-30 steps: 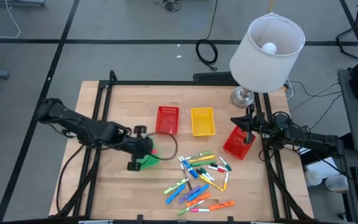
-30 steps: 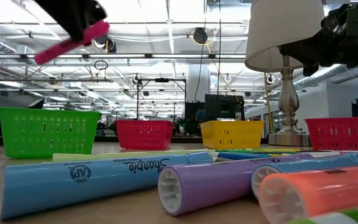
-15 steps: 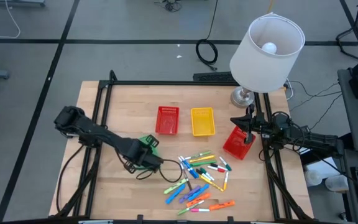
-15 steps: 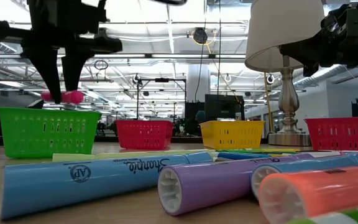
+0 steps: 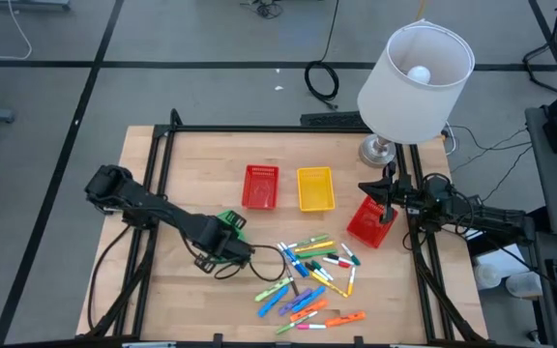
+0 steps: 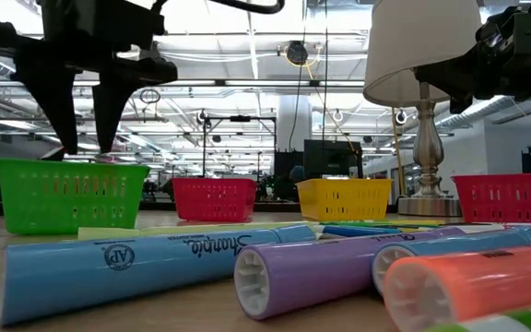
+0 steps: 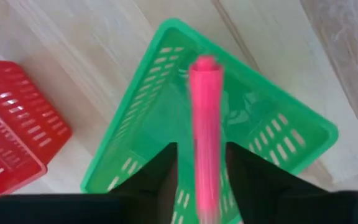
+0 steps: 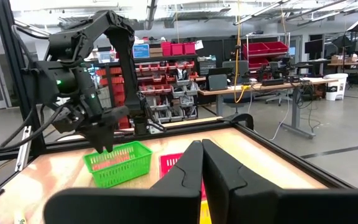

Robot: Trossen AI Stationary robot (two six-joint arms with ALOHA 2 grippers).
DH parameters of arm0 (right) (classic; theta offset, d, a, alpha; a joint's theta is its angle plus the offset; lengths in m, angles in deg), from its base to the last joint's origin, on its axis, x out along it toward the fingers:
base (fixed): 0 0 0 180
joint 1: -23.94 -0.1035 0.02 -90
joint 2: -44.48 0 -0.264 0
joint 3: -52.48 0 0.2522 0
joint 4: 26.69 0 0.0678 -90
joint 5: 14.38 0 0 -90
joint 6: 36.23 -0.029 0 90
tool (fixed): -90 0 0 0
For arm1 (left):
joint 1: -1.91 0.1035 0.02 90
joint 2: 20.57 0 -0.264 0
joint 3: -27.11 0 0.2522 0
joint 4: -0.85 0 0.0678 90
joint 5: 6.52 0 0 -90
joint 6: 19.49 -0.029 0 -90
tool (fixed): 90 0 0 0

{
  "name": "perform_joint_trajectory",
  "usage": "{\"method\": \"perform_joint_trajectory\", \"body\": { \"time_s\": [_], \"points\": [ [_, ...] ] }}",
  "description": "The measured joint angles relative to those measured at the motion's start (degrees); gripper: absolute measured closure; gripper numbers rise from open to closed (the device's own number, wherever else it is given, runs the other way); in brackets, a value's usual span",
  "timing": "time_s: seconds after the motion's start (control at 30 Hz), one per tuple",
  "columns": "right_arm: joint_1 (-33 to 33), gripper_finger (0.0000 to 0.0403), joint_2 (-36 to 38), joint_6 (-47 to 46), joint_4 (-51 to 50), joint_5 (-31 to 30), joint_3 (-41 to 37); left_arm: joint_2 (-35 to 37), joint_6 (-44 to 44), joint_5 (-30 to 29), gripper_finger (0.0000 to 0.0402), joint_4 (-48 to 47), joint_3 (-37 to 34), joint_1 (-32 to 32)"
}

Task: Pick & Place Markers
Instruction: Put the pink highlighter into the green bin, then put the top green marker into the left red bin

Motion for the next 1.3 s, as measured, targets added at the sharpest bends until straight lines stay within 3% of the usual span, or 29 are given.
{"method": "perform_joint_trajectory", "body": {
  "time_s": [0.13, 0.3, 0.43, 0.57, 0.73, 0.93, 1.07, 1.17, 1.3],
  "points": [
    [0.0, 0.0403, 0.0, 0.0, 0.0, 0.0, 0.0, 0.8, 1.6, -0.9, 0.0212, -0.3, 0.2, 0.0],
    [0.0, 0.0403, 0.0, 0.0, 0.0, 0.0, 0.0, 1.2, 5.5, -3.4, 0.0207, -4.8, 5.8, 0.0],
    [0.0, 0.0403, 0.0, 0.0, 0.0, 0.0, 0.0, 1.2, 12.1, -3.9, 0.0231, -6.2, 14.9, 0.0],
    [0.0, 0.0403, 0.0, -0.1, 0.0, 0.0, 0.0, 1.3, 25.0, -4.0, 0.0264, -4.2, 23.2, 0.0],
    [0.0, 0.0403, 0.0, -1.7, 0.0, 0.4, 0.0, 1.3, 36.4, -2.5, 0.031, 2.1, 26.6, -0.2],
    [0.0, 0.0403, 0.0, -2.0, 0.5, 1.6, 0.0, 1.3, 37.9, -3.4, 0.0391, 10.6, 22.8, -3.7],
    [0.0, 0.0403, 0.0, -2.2, 0.5, 1.7, 0.0, 5.9, 33.4, -10.1, 0.0391, 14.5, 16.1, -5.9],
    [0.0, 0.0403, 0.0, -2.2, 0.5, 3.1, 0.0, 13.7, 33.7, -13.6, 0.0397, 20.5, 6.6, -6.4],
    [0.0, 0.0403, 0.0, -3.5, 1.0, 5.2, 0.0, 25.6, 33.5, -14.4, 0.0396, 35.4, -8.5, -5.3]
  ]
}}
